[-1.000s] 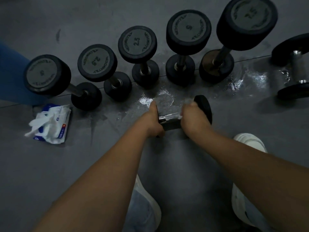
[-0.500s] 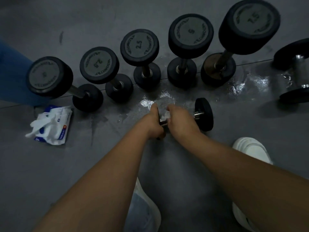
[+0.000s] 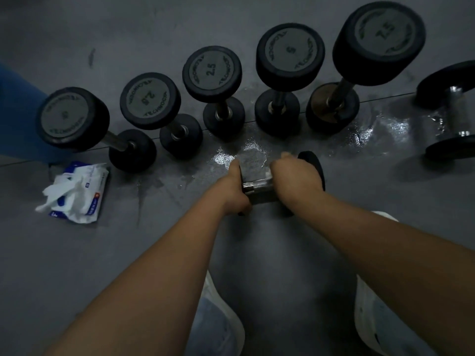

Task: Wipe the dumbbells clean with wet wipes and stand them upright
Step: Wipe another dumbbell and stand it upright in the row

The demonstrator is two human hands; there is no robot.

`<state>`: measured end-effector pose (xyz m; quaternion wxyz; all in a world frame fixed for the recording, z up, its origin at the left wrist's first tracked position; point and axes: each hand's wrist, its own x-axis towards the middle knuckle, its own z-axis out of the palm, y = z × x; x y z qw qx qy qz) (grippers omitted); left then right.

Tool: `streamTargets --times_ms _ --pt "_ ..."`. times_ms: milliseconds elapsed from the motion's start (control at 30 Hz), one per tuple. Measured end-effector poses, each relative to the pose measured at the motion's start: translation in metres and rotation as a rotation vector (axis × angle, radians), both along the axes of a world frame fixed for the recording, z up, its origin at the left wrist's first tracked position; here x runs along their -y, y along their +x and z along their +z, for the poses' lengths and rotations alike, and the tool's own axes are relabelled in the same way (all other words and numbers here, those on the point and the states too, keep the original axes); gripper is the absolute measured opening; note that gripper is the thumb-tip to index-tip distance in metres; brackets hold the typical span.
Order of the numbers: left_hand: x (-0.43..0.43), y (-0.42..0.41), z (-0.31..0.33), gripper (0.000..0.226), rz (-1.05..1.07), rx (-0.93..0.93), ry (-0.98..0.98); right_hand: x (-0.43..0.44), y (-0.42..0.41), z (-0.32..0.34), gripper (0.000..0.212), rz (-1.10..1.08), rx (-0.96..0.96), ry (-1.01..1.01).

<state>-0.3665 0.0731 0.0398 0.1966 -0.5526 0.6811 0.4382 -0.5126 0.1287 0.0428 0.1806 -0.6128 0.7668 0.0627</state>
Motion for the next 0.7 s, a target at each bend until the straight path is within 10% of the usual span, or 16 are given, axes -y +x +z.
streamTargets --times_ms 700 --pt "0.001 -0.002 0.006 0.129 0.010 -0.001 0.026 0.008 -0.008 -0.008 0.013 -0.082 0.171 0.046"
